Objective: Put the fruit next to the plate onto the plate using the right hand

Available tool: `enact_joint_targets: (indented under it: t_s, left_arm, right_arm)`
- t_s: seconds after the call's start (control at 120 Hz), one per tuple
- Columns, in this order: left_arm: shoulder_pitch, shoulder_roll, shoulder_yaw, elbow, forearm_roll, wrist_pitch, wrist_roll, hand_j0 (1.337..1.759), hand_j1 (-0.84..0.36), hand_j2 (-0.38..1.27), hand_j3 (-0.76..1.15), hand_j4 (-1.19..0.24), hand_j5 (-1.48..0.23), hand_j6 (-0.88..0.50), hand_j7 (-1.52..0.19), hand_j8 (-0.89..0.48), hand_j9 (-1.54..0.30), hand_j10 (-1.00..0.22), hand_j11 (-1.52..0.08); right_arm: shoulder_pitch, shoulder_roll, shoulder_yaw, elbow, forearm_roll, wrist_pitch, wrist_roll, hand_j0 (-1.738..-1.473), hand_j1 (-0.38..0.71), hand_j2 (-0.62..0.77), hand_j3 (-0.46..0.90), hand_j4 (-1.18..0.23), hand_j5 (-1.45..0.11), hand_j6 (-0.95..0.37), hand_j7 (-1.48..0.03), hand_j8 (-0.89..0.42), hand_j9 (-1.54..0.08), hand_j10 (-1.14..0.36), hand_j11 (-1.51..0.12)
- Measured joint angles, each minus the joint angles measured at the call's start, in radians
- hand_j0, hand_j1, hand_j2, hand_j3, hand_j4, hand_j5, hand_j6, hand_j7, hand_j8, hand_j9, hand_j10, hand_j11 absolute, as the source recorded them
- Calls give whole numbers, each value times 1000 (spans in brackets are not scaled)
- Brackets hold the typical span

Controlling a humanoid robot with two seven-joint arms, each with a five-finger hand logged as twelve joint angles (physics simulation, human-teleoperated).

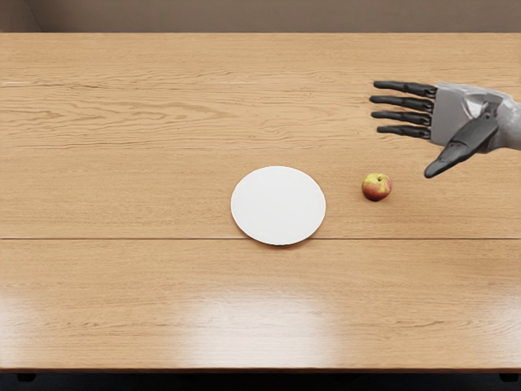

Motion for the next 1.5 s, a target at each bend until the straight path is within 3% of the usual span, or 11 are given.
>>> enact_joint_targets:
  t_s: [0.1,0.283,0.525,0.733,0.983,1.05,1.142,1.292,1.375,1.5]
  left_arm:
    - [0,0,0,0,0,0,0,1658,73,47,0,-230,-299,-230,-299,-230,-299,-230,-299]
    - [0,0,0,0,0,0,0,1658,73,47,0,-230,-299,-230,-299,-230,-299,-230,-299]
    - [0,0,0,0,0,0,0,1658,73,47,0,-230,-299,-230,-299,-230,-299,-230,-299]
    - [0,0,0,0,0,0,0,1658,73,46,0,-230,-299,-230,-299,-230,-299,-230,-299]
    - [0,0,0,0,0,0,0,1658,73,46,0,-230,-299,-230,-299,-230,-299,-230,-299]
    - [0,0,0,0,0,0,0,1658,73,46,0,-230,-299,-230,-299,-230,-299,-230,-299]
    - [0,0,0,0,0,0,0,1658,73,46,0,-230,-299,-230,-299,-230,-299,-230,-299]
    - [0,0,0,0,0,0,0,1658,73,46,0,-230,-299,-230,-299,-230,-299,-230,-299]
    - [0,0,0,0,0,0,0,1658,73,46,0,-230,-299,-230,-299,-230,-299,-230,-299]
    - [0,0,0,0,0,0,0,1658,73,46,0,-230,-299,-230,-299,-230,-299,-230,-299]
  right_arm:
    - [2,-16,5,8,-2,0,0,-1658,-313,-4,0,-29,-40,-28,-40,-29,-40,-30,-40]
    - [98,-66,21,18,-37,0,3,-1658,-313,-5,0,-29,-40,-29,-40,-29,-40,-30,-40]
    - [129,-113,92,242,-449,-3,-15,-1658,-313,-5,0,-31,-40,-32,-40,-32,-40,-32,-40]
    - [132,-72,87,311,-672,-154,-86,-1658,-314,-5,0,-35,-41,-36,-40,-35,-41,-34,-41]
    - [137,42,-82,324,-839,-496,-159,-1658,-314,-4,0,-36,-41,-38,-40,-37,-41,-35,-41]
    - [140,77,-130,322,-857,-566,-197,-1658,-314,-4,0,-36,-41,-38,-40,-37,-41,-36,-41]
    - [143,125,-157,314,-868,-599,-295,-1658,-314,-4,0,-36,-41,-39,-40,-37,-41,-36,-41]
    - [145,170,-148,293,-864,-589,-394,-1658,-313,-4,0,-37,-42,-39,-41,-38,-42,-36,-41]
    - [144,201,-144,274,-901,-631,-427,-1658,-313,-4,0,-37,-42,-39,-42,-38,-42,-36,-42]
    - [141,263,-168,234,-960,-731,-446,-1658,-312,-5,0,-37,-43,-39,-42,-38,-43,-36,-42]
